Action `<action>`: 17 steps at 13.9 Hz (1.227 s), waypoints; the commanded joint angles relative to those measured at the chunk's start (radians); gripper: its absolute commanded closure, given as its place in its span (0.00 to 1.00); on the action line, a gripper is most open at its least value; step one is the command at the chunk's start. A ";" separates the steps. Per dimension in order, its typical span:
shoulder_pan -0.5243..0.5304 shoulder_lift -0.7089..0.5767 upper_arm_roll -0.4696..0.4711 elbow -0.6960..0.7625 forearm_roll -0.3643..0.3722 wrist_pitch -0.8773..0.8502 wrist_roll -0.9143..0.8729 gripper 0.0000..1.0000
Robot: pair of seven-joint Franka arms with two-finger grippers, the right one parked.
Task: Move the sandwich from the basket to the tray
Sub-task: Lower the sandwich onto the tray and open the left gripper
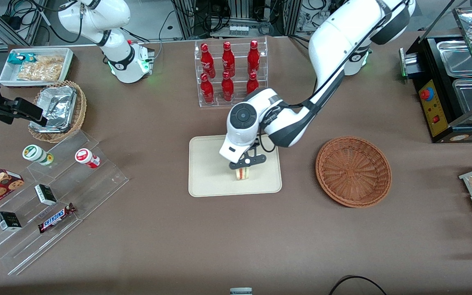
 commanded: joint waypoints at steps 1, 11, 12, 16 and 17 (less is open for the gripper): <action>-0.083 0.062 0.061 0.067 0.019 0.004 -0.042 0.90; -0.099 -0.030 0.088 0.073 0.034 -0.052 -0.047 0.00; -0.092 -0.053 0.086 0.069 0.045 -0.081 -0.042 0.00; -0.017 -0.131 0.083 0.067 0.012 -0.221 0.041 0.00; 0.007 -0.151 0.085 0.062 0.002 -0.232 0.048 0.00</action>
